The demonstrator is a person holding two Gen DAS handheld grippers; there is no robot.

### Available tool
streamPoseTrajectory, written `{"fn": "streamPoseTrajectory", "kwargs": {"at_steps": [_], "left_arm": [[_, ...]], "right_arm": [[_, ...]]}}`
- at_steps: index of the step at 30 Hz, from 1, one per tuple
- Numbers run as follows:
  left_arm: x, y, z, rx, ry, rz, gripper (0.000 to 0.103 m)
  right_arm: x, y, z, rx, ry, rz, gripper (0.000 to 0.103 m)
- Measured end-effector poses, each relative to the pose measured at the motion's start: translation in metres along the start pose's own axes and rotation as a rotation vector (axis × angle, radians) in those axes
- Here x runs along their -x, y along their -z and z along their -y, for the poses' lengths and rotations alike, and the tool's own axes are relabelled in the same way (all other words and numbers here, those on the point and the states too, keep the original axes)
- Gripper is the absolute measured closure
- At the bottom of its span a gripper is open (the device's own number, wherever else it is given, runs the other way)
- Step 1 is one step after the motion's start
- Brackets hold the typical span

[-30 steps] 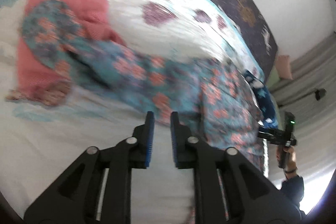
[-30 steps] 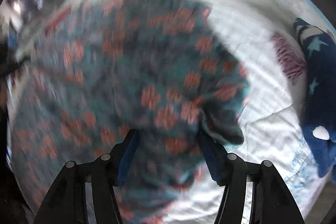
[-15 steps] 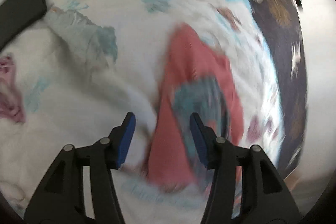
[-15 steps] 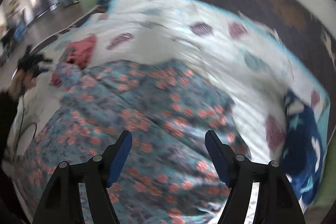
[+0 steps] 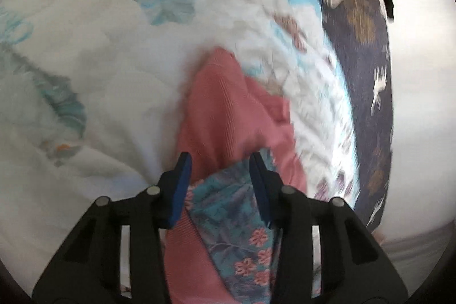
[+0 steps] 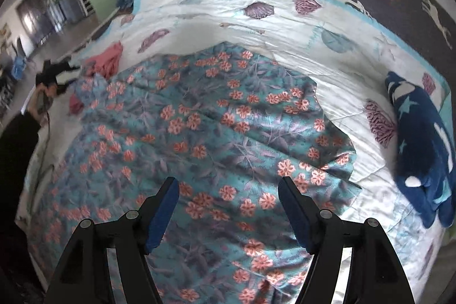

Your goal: Fold small clothes

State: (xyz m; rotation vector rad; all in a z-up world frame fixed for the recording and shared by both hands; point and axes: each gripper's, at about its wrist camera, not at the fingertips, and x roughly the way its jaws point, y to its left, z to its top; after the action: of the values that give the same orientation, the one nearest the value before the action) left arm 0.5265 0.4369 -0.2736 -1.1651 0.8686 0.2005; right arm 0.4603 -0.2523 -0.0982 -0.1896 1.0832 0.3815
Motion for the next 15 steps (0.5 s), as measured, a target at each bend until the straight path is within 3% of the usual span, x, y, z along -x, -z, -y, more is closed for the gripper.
{"fn": "streamPoseTrajectory", "kwargs": {"at_steps": [1,7,9,11,13,14,15], "left_arm": [[-0.005,0.001,-0.001,-0.004,-0.007,-0.029,0.06],[-0.002,0.008,0.005,-0.112,-0.099,-0.028,0.06],[-0.008,0.005,0.002,-0.118,-0.07,-0.089,0.059],[-0.013,0.006,0.001,-0.173,-0.096,-0.12,0.06],[-0.01,0.009,0.008,-0.229,-0.121,-0.102,0.071],[-0.006,0.011,0.012,-0.243,-0.115,-0.094,0.084],[-0.002,0.012,0.014,-0.255,-0.116,-0.082,0.091]], "right_arm": [[0.0,-0.002,0.0,-0.006,-0.012,0.008,0.029],[0.002,-0.005,-0.022,0.06,-0.021,0.006,0.029],[0.003,-0.005,-0.033,0.107,-0.002,0.005,0.029],[0.004,-0.006,-0.042,0.132,-0.011,0.01,0.029],[0.003,-0.008,-0.048,0.142,-0.02,0.012,0.029],[0.003,-0.009,-0.052,0.151,-0.021,0.01,0.029],[0.002,-0.009,-0.054,0.159,-0.019,0.007,0.029]]}}
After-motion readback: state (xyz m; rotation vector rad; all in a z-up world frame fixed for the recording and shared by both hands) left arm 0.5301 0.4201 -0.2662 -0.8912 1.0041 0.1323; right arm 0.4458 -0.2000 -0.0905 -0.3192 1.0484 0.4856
